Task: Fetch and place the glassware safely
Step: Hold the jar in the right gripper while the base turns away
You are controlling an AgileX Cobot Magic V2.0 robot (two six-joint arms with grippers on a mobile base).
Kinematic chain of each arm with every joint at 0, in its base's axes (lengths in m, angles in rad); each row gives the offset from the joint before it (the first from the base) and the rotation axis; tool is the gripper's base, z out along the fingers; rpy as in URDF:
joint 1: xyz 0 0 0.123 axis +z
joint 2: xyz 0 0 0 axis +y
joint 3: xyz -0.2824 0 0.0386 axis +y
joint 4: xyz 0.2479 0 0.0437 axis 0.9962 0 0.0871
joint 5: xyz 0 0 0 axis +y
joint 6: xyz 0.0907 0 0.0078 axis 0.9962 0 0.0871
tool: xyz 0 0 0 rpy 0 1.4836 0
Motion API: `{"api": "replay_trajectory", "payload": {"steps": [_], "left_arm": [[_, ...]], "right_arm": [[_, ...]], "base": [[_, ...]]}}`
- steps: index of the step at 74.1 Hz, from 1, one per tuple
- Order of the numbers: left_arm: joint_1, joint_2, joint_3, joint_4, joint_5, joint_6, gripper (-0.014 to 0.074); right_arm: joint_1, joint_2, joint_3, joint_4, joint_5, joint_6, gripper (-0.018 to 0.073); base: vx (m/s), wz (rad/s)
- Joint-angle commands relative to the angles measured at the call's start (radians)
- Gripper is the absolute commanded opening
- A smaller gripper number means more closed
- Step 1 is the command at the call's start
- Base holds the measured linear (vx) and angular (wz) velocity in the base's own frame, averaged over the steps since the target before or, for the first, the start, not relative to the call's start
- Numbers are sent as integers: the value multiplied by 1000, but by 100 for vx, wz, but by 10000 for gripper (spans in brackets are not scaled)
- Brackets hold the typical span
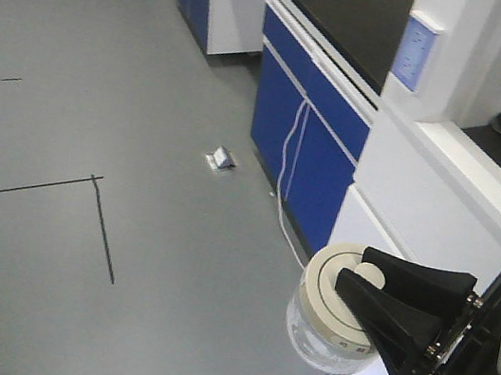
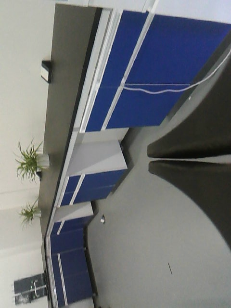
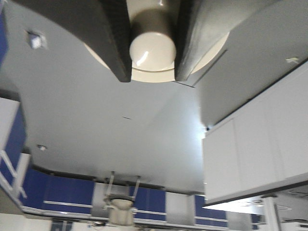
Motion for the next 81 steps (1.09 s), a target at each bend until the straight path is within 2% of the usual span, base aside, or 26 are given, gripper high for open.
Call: {"api": "replay_trajectory", "payload": {"steps": [1,45,81], "left_arm": [[-6,12,-27,-7,-77,-2,-7],[-6,12,-27,-7,-77,-2,-7],[-6,12,-27,-7,-77,-2,-7]], "right_arm": [[-2,-8,-31,34,-45,-7,-1],[-2,-8,-31,34,-45,-7,-1],[-2,-8,-31,34,-46,-7,-1]], "base": [[7,58],[11,62],[27,7]]}}
